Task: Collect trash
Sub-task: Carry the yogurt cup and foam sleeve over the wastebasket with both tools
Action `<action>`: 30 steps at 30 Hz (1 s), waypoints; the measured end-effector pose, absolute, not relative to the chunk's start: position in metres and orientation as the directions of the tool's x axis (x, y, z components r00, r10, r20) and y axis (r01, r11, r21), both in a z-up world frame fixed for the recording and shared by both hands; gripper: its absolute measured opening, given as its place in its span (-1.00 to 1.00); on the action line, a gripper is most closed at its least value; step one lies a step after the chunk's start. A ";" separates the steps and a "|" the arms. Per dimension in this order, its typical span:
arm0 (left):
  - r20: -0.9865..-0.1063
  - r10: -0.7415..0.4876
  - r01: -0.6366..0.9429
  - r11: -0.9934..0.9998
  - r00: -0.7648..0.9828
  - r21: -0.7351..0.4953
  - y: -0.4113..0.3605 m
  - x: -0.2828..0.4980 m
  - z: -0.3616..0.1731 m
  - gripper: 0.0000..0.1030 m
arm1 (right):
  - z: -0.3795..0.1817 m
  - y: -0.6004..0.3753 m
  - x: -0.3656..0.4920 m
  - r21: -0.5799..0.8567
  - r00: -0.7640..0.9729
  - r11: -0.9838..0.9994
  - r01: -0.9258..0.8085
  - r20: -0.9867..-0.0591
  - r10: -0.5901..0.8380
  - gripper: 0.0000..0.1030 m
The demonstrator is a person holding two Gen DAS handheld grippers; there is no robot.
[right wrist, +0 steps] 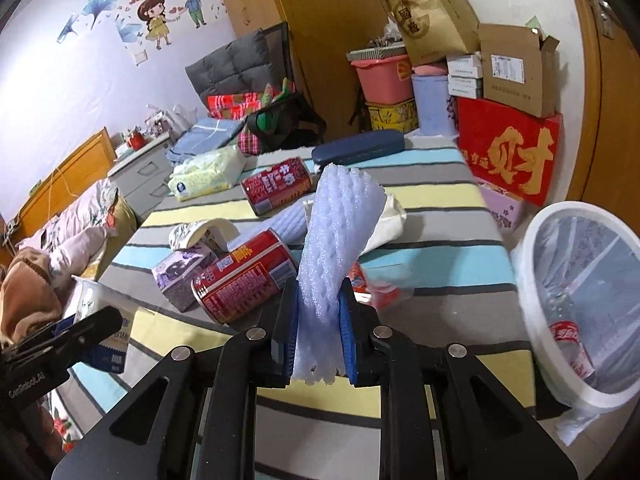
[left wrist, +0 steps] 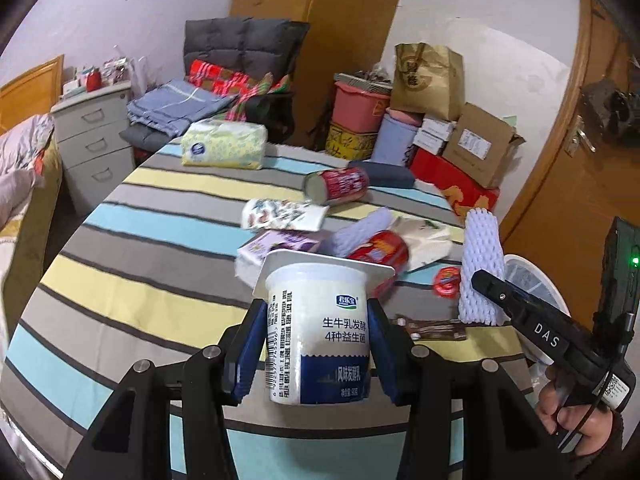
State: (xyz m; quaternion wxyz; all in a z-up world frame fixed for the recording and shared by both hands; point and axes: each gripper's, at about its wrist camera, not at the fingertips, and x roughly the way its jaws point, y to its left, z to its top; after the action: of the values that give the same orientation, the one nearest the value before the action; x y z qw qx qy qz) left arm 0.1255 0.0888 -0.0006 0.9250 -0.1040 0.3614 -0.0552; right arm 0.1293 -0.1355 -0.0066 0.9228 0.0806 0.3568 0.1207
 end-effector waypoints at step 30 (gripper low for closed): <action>-0.622 -0.429 0.401 0.895 0.655 -0.195 -0.109 0.152 0.034 -0.04 | 0.013 -0.266 0.091 0.224 0.797 0.971 0.082 -0.599 0.070 -0.62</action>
State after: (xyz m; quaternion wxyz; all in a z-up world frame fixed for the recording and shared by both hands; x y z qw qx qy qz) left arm 0.1524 -0.1090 0.0335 0.9094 -0.0202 0.3470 -0.2283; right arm 0.0907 -0.2658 0.0134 0.9404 0.1200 0.3183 -0.0032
